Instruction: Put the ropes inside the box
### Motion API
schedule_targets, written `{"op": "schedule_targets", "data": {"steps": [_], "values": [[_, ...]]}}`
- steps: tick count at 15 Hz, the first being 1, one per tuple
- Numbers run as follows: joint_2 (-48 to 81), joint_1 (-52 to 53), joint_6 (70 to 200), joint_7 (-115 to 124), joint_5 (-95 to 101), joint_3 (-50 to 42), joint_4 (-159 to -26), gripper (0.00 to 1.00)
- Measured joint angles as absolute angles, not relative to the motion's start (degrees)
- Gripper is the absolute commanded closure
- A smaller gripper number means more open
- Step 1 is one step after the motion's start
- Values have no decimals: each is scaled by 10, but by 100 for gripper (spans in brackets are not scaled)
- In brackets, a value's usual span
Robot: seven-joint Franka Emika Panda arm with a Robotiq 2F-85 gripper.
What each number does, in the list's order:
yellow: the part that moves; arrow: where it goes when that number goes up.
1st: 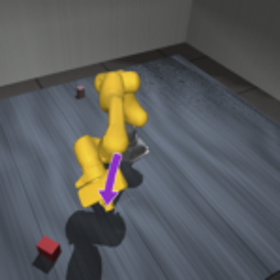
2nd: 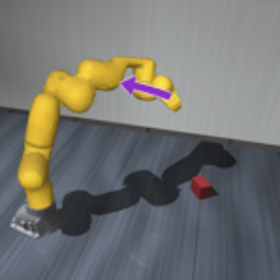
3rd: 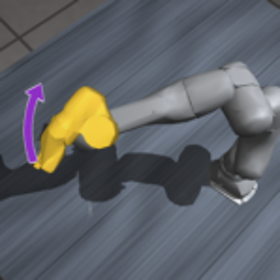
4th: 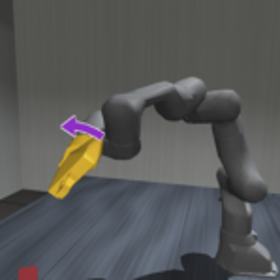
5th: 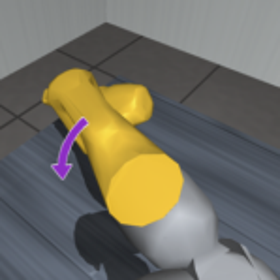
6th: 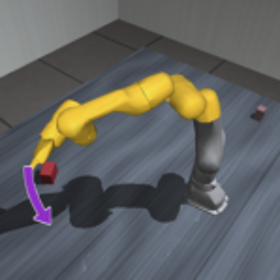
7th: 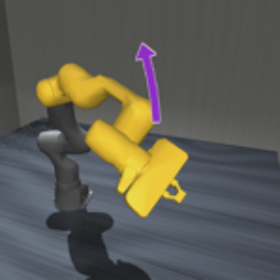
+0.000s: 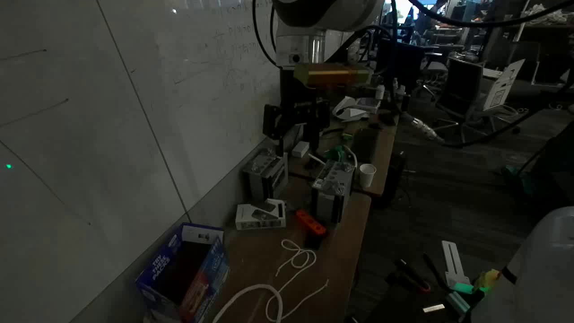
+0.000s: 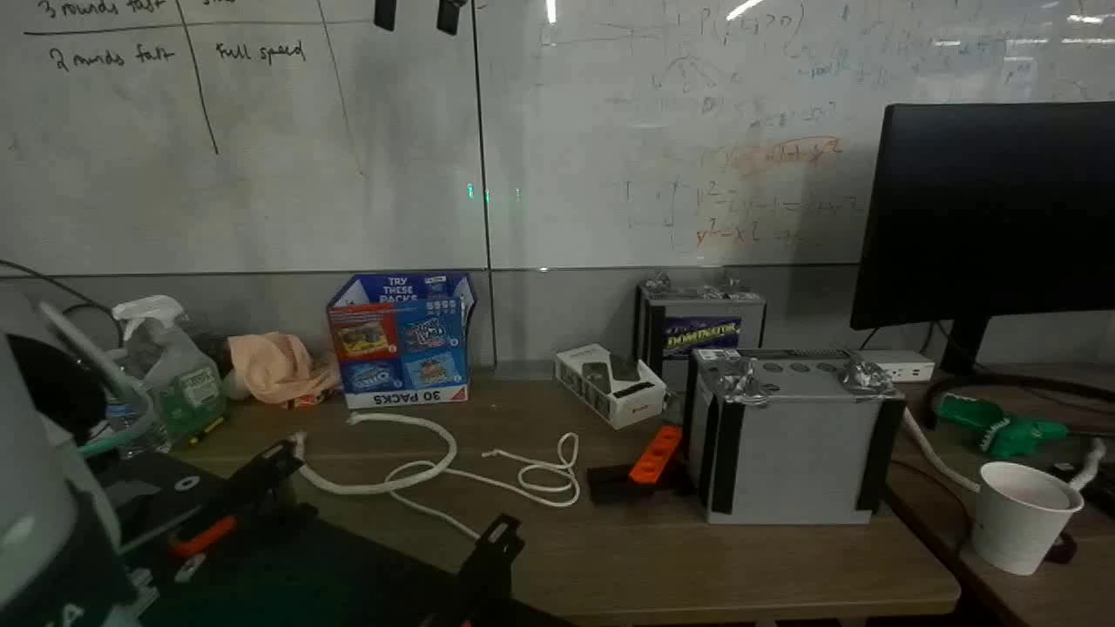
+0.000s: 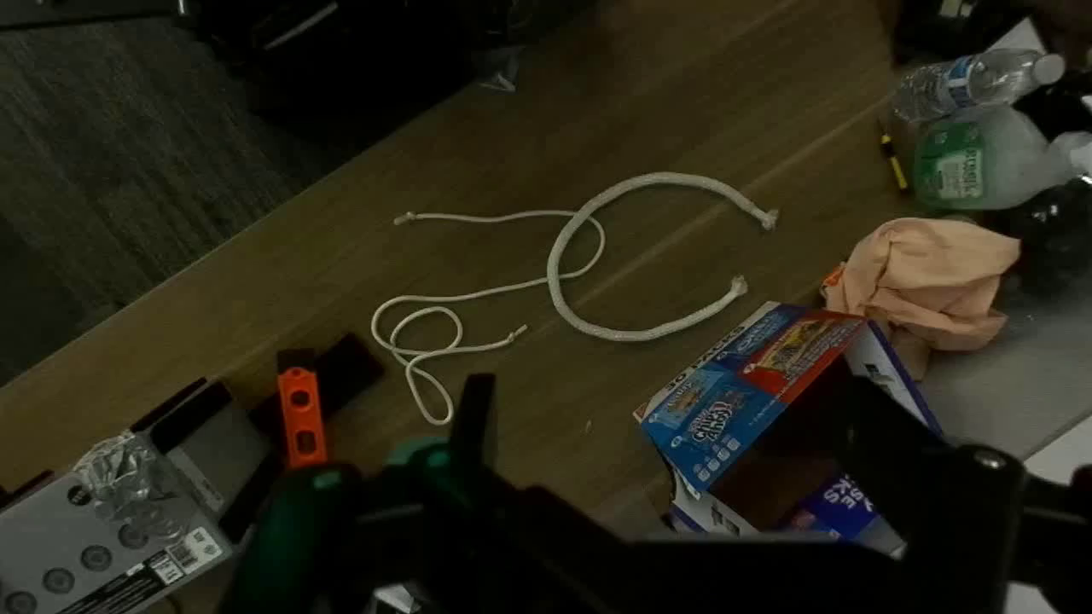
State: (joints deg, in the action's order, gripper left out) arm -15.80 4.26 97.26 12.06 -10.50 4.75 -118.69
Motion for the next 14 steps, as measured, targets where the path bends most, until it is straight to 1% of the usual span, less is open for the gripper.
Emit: {"op": "schedule_targets", "data": {"steps": [9,11,14], "values": [[-161,42,973,121,-104,48,-1184,0],[-160,39,1004,127,-102,48,-1199,0],[-157,29,1097,141,-105,43,-1249,0]]}}
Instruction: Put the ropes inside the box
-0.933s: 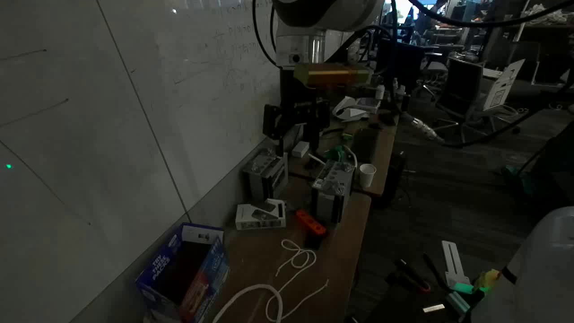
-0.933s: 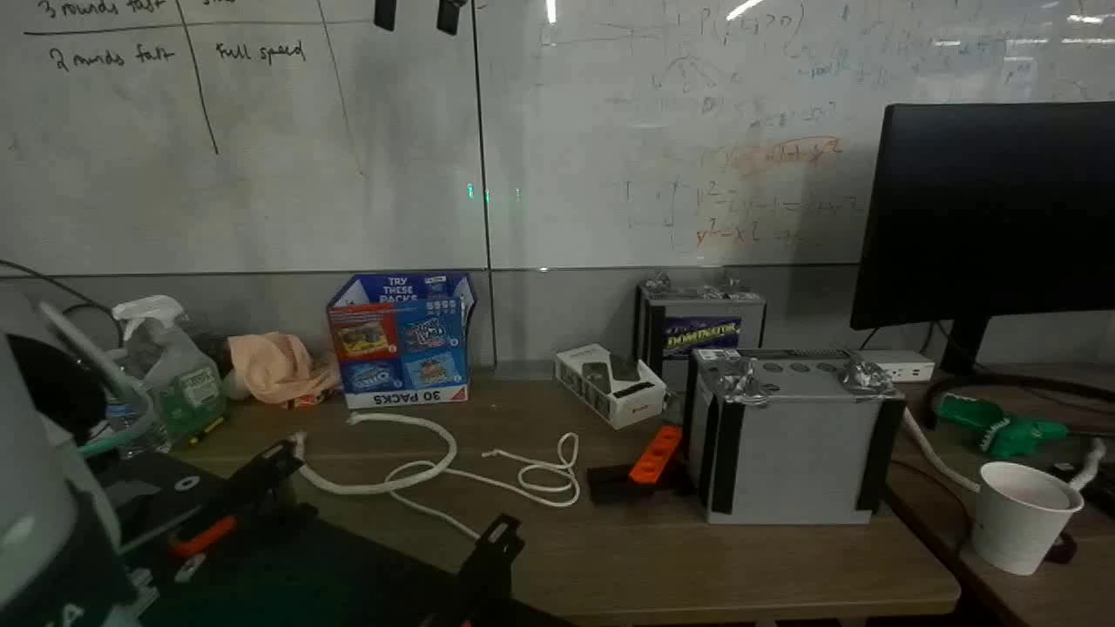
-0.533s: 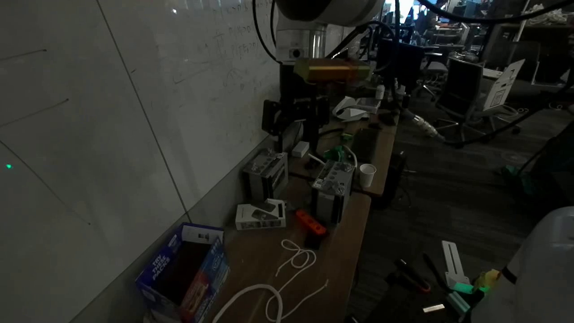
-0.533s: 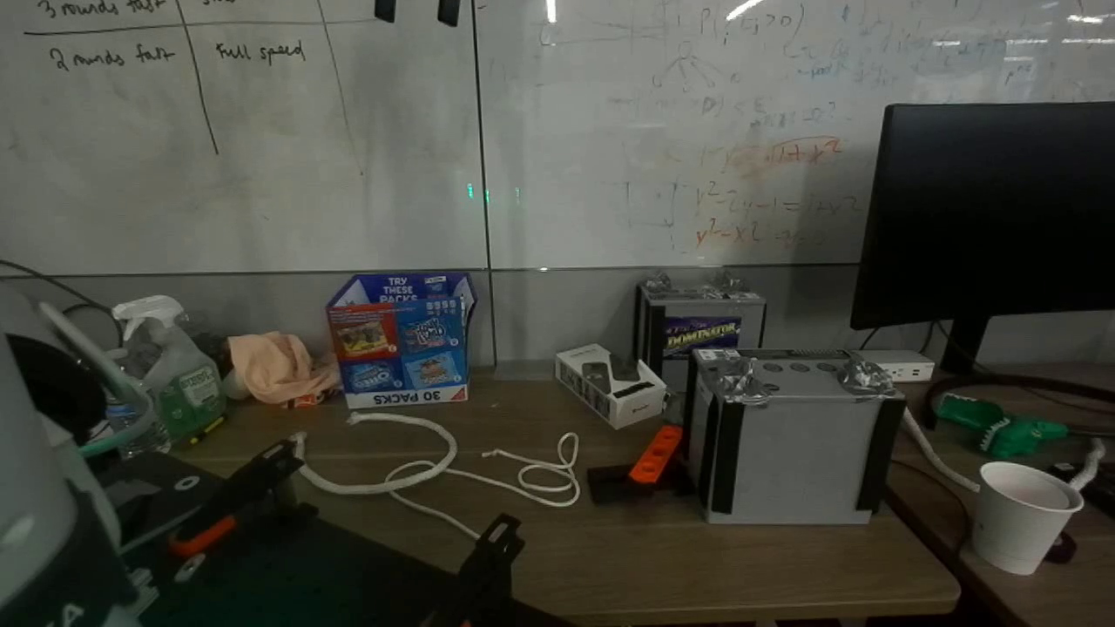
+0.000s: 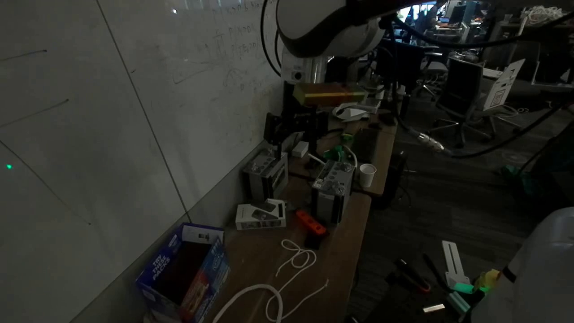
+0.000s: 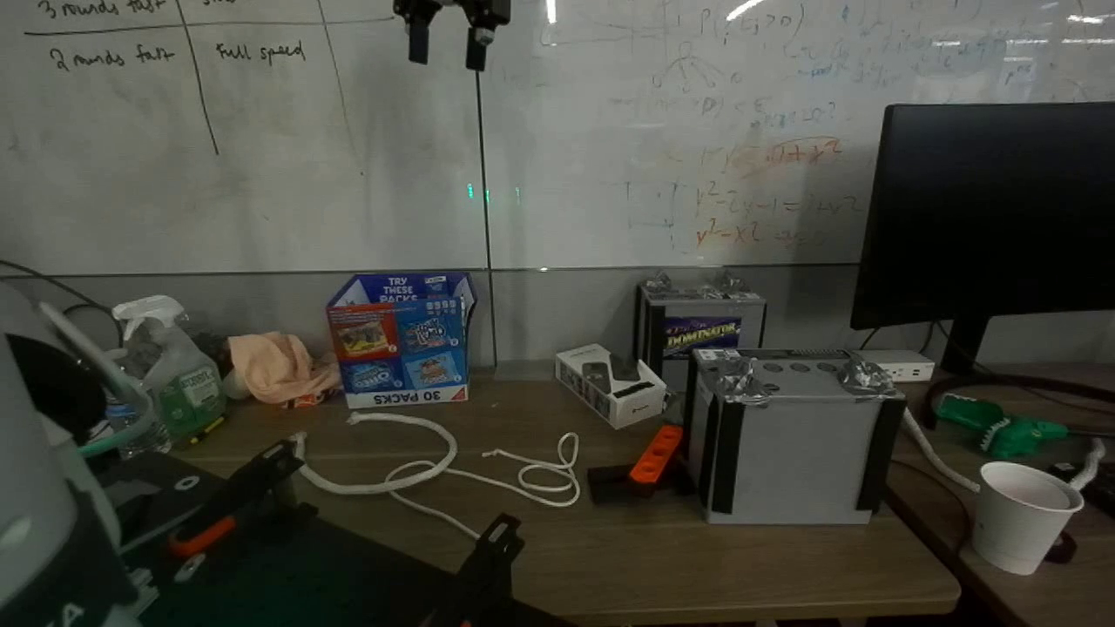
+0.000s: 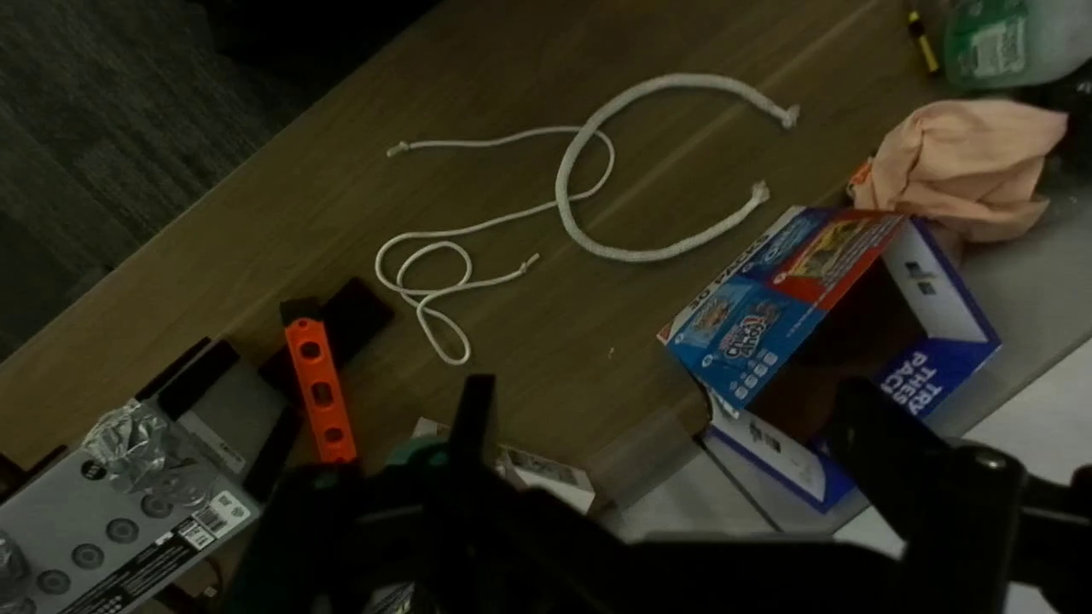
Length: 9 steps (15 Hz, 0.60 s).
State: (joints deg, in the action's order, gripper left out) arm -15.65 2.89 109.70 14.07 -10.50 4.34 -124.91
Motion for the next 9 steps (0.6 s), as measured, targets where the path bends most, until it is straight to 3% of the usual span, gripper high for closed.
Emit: {"op": "schedule_targets", "data": {"steps": [9], "values": [[25,-1,1371,201,-151,12,-1327,0]]}}
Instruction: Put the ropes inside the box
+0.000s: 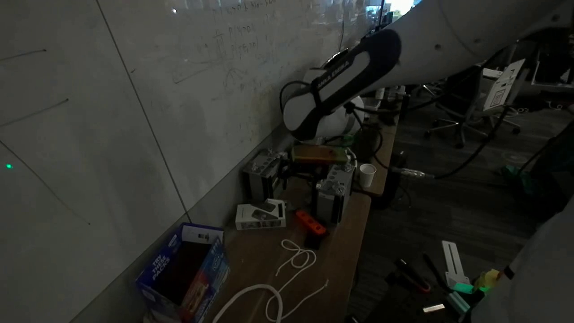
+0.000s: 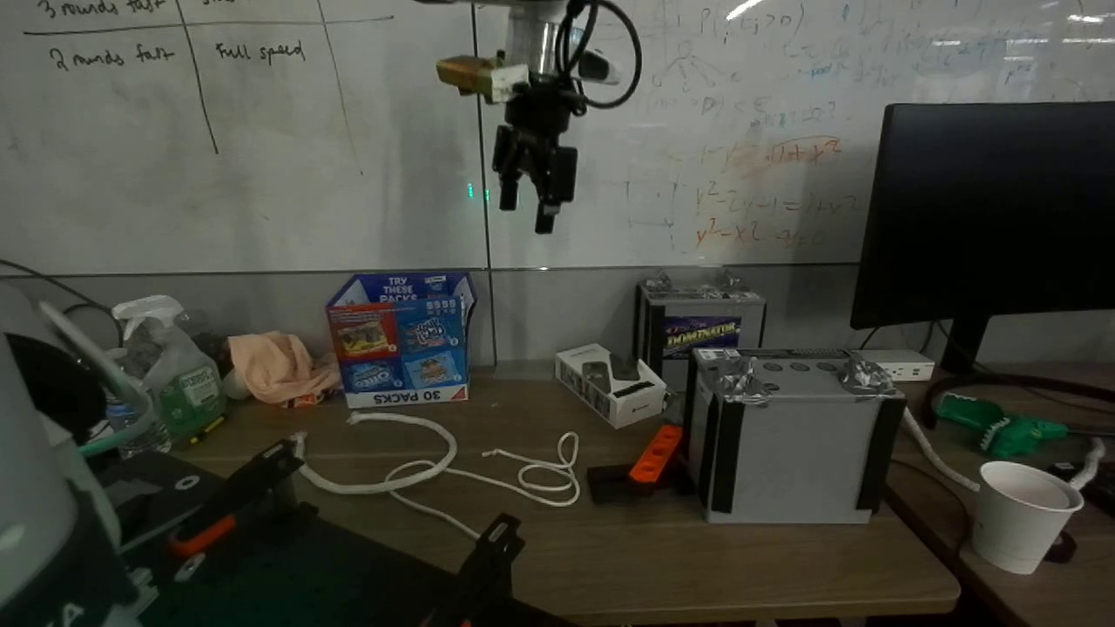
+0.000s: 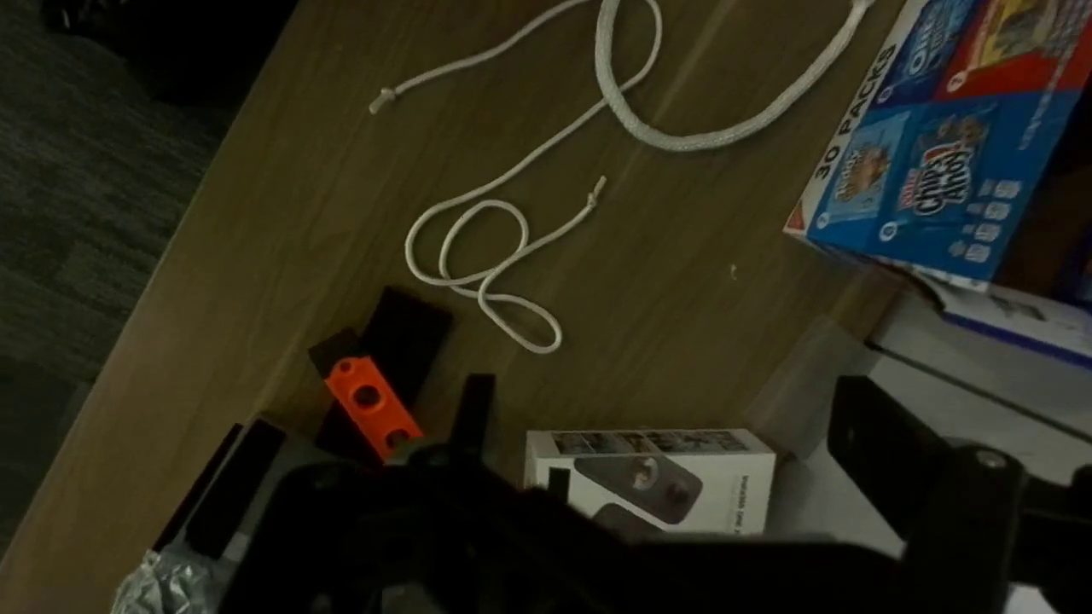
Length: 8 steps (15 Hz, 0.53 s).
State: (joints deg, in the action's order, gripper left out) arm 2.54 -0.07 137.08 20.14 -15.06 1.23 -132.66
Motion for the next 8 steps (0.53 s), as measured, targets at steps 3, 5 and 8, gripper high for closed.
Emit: {"op": "schedule_targets", "data": {"steps": [3,5,8], "values": [[113,-1,1421,215,-168,11,-1310,0],[168,-1,1433,216,-183,11,-1292,0],[241,-1,1433,216,-200,11,-1265,0]]}}
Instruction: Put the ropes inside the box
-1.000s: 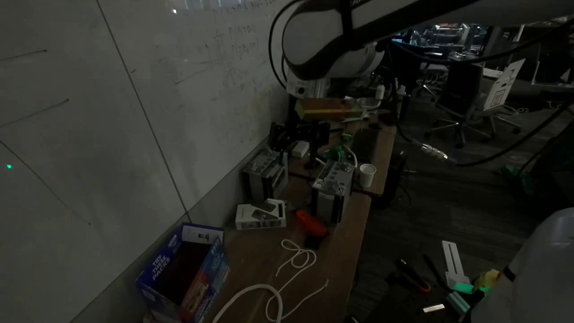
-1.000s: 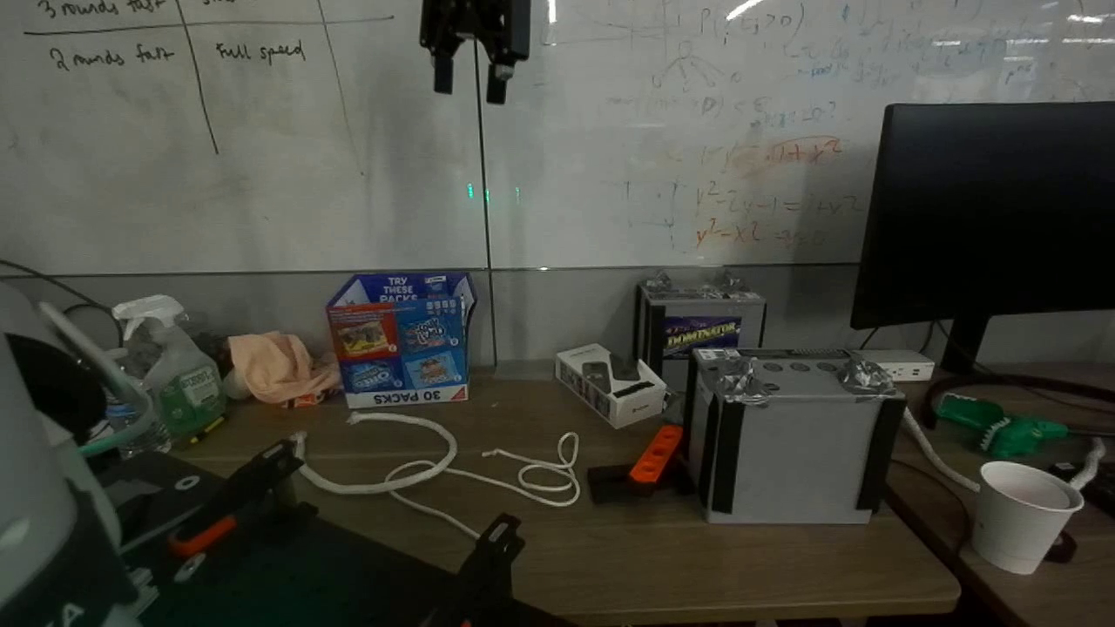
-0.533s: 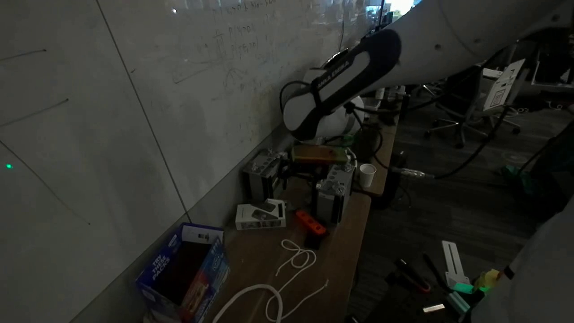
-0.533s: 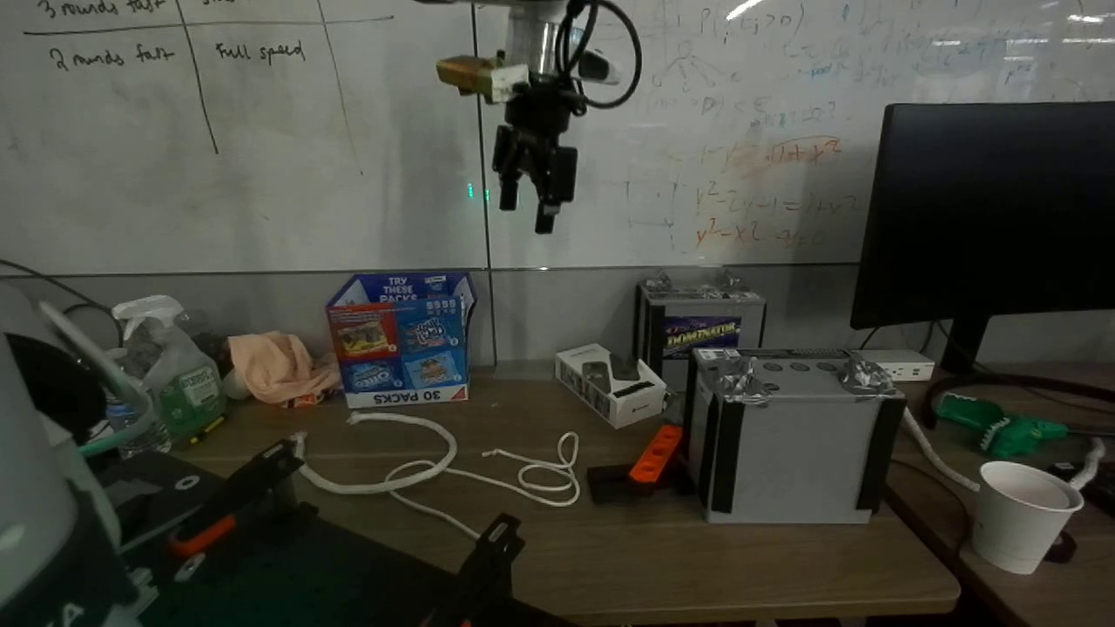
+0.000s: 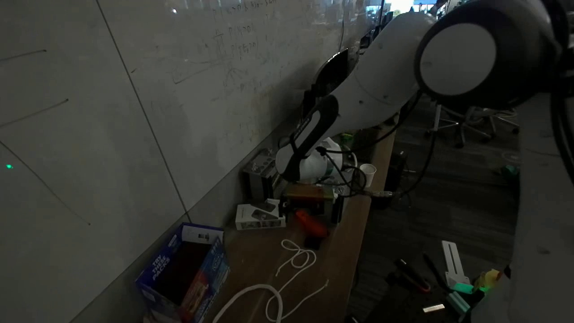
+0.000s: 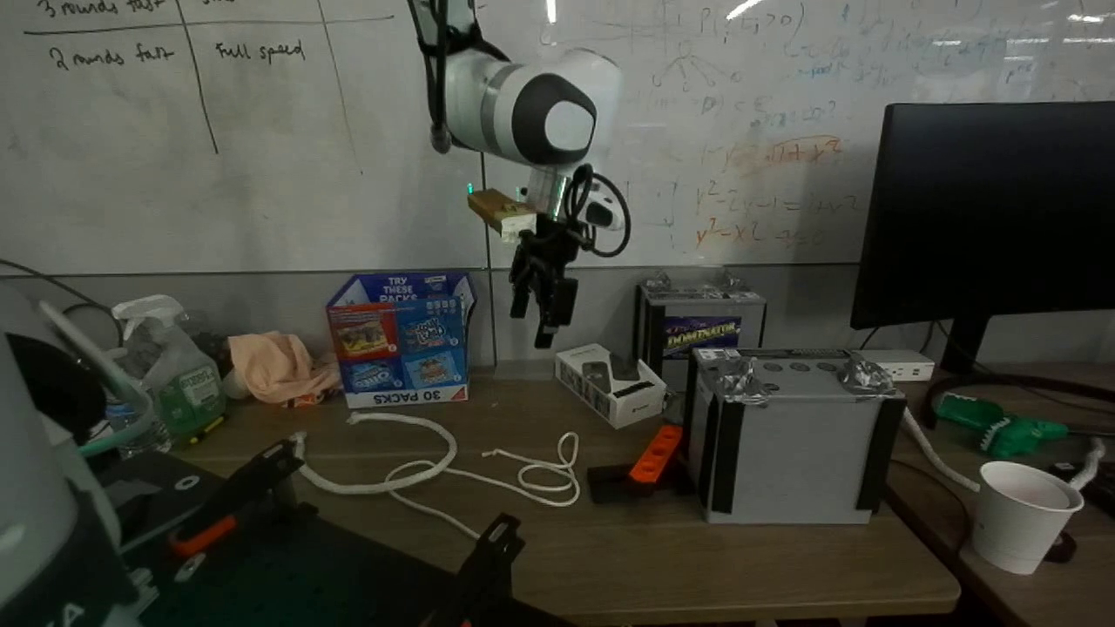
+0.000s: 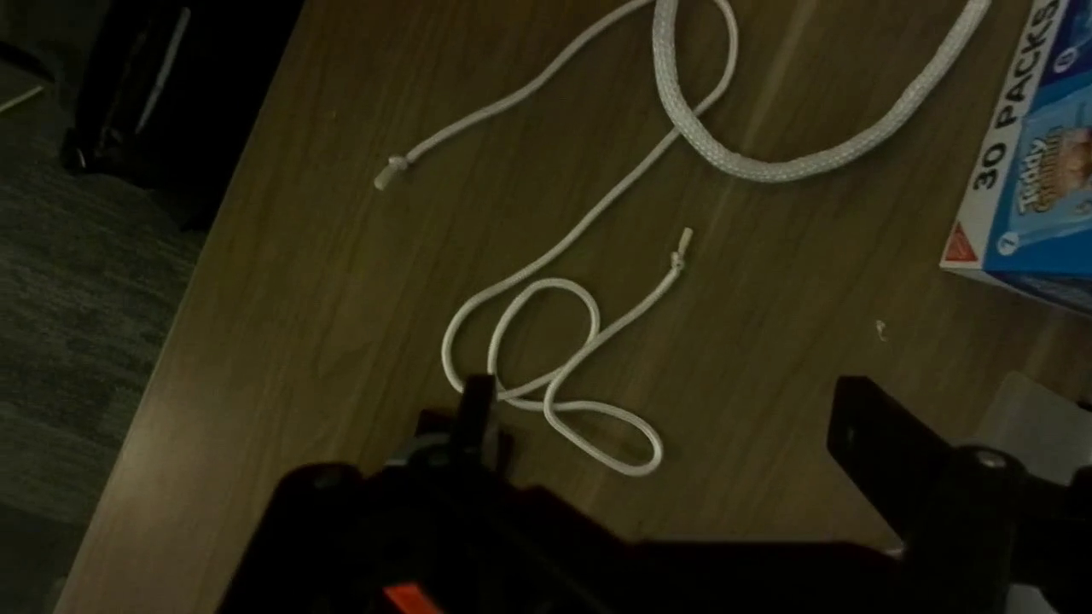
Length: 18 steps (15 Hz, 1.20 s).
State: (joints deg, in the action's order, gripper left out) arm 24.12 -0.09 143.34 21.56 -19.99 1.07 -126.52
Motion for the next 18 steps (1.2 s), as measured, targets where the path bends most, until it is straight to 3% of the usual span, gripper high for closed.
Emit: {"op": "schedule_targets", "data": {"steps": [18], "values": [[533,-11,1498,216,-238,10,-1090,0]]}}
